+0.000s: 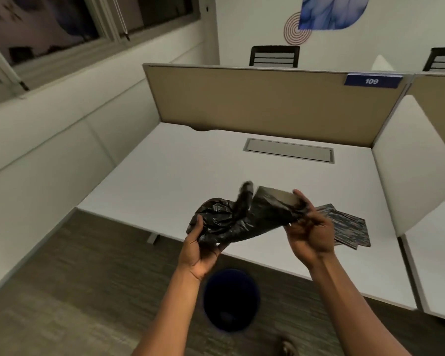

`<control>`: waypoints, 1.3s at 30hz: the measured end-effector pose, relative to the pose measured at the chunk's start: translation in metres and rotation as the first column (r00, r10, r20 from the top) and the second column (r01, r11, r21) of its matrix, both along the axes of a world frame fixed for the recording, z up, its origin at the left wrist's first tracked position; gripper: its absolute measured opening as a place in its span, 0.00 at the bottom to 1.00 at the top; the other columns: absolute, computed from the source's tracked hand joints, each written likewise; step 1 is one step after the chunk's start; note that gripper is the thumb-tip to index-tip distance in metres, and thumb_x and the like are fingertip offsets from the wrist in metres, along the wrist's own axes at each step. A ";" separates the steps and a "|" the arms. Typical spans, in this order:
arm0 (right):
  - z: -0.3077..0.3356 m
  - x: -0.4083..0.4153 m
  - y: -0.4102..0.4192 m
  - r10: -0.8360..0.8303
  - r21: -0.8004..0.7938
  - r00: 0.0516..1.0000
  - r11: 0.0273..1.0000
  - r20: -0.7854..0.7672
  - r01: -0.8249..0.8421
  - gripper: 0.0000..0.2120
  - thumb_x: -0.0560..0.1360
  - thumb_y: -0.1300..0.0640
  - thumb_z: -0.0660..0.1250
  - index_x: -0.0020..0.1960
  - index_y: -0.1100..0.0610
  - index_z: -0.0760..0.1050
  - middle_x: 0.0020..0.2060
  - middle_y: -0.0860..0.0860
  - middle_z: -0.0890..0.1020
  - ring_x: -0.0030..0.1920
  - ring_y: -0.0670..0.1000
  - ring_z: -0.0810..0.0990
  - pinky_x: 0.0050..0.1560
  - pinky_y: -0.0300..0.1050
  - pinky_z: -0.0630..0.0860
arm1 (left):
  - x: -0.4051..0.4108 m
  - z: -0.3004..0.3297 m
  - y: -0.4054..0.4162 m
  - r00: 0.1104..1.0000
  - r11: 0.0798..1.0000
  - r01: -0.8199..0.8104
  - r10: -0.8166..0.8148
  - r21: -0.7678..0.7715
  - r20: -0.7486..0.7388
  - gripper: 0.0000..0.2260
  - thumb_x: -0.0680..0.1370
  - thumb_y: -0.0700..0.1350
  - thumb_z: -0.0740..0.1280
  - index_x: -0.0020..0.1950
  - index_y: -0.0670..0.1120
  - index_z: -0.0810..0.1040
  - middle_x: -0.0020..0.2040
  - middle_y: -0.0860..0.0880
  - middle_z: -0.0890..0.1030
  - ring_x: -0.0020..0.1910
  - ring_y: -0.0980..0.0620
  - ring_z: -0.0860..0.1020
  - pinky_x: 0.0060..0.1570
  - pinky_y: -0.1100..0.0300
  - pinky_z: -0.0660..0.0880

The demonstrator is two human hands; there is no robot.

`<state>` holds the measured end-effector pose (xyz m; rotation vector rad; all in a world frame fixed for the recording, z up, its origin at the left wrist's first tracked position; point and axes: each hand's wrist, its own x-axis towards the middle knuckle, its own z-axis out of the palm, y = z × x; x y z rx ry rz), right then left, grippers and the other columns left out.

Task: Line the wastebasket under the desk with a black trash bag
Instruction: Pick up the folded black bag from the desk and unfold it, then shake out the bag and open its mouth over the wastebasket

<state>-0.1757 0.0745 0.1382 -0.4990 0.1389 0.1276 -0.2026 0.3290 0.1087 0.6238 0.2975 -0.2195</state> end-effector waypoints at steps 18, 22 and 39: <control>0.056 -0.068 0.141 0.323 -0.355 0.939 0.896 0.115 -0.265 0.21 0.65 0.66 0.61 0.51 0.57 0.86 0.37 0.54 0.83 0.37 0.53 0.82 0.41 0.45 0.79 | -0.073 -0.059 0.065 0.960 0.864 0.263 -0.191 0.429 -0.204 0.17 0.70 0.50 0.72 0.58 0.52 0.82 0.55 0.52 0.87 0.62 0.44 0.80 0.69 0.35 0.68; 0.058 -0.070 0.137 0.264 -0.281 0.952 0.935 0.153 -0.214 0.21 0.64 0.63 0.67 0.56 0.55 0.85 0.40 0.56 0.83 0.43 0.58 0.80 0.51 0.53 0.75 | -0.077 -0.101 0.101 0.937 0.966 0.120 -0.034 0.230 -0.348 0.13 0.74 0.46 0.72 0.58 0.47 0.80 0.53 0.42 0.86 0.53 0.42 0.83 0.54 0.45 0.80; 0.005 -0.084 0.112 0.129 -0.559 0.988 0.827 0.082 -0.062 0.22 0.76 0.76 0.60 0.59 0.57 0.84 0.50 0.54 0.86 0.49 0.51 0.85 0.49 0.43 0.83 | -0.088 -0.107 0.164 0.910 0.481 0.089 0.317 0.872 -0.267 0.30 0.79 0.51 0.70 0.79 0.50 0.65 0.77 0.42 0.69 0.74 0.41 0.71 0.68 0.44 0.73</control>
